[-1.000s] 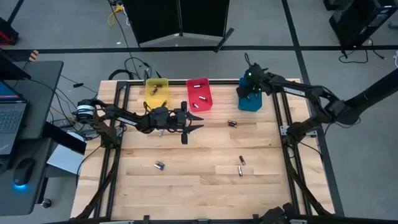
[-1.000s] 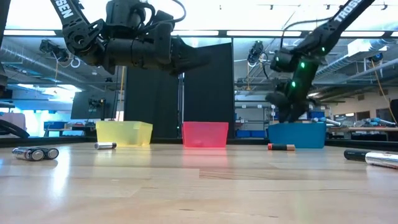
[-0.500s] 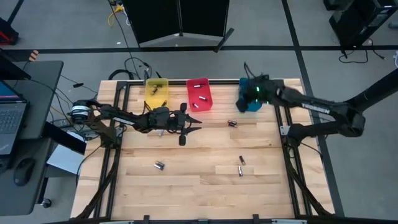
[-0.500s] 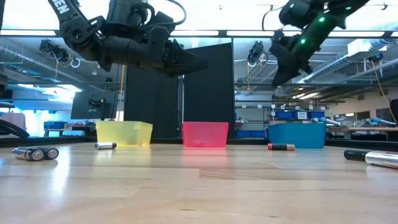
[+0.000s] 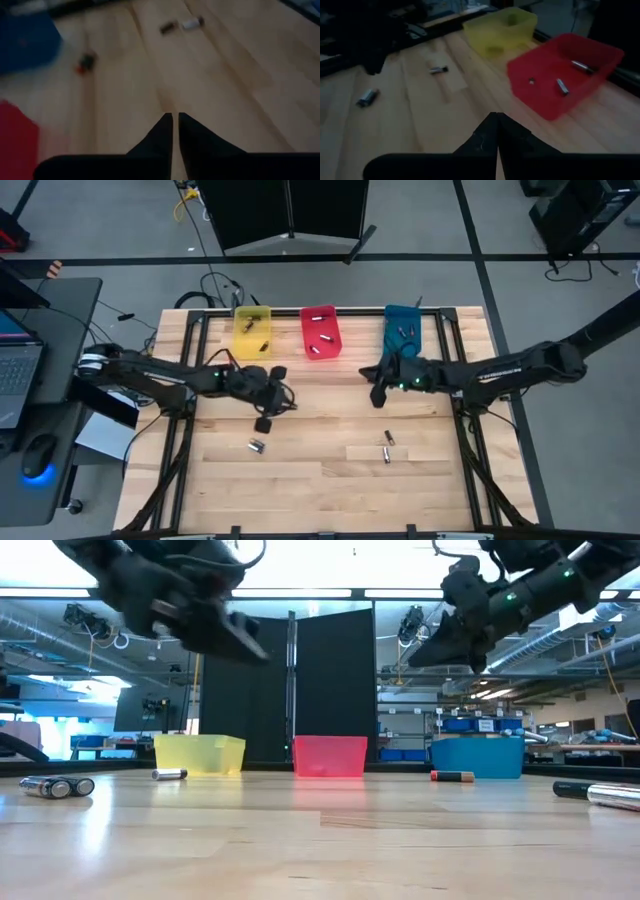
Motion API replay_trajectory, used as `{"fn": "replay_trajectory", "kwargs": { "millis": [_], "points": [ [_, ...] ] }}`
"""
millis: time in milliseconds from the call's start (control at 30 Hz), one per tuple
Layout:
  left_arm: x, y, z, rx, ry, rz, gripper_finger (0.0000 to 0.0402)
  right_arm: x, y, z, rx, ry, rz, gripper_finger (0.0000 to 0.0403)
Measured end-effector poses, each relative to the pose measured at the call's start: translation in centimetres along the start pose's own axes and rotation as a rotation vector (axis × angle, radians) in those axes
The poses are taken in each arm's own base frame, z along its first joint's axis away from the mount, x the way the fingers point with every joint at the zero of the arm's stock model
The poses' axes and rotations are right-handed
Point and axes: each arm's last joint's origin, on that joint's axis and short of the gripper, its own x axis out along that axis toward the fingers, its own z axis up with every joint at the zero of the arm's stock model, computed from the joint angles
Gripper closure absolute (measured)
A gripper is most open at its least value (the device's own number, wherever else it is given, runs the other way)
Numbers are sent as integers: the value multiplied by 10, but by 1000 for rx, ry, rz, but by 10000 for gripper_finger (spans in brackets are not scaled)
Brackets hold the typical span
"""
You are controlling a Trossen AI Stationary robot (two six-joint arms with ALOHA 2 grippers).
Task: Sort batteries
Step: Put the bottom left silver battery into the red bin
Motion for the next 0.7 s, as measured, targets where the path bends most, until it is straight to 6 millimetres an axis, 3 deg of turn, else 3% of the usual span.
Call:
{"fn": "replay_trajectory", "kwargs": {
  "millis": [233, 433, 567, 700],
  "points": [
    [-15, -31, -3, -105, 233, -101, 396, 8, 24, -10, -50, -14, 84, 389],
    [-21, -74, -18, -228, 458, -194, 391, 17, 33, -17, -57, -17, 113, 365],
    [-26, -101, -17, -237, 479, -212, 387, 19, 35, -19, -58, -17, 117, 364],
    [-33, -115, -22, -259, 522, -156, 368, 18, 35, -18, -56, -25, 119, 369]
  ]
}}
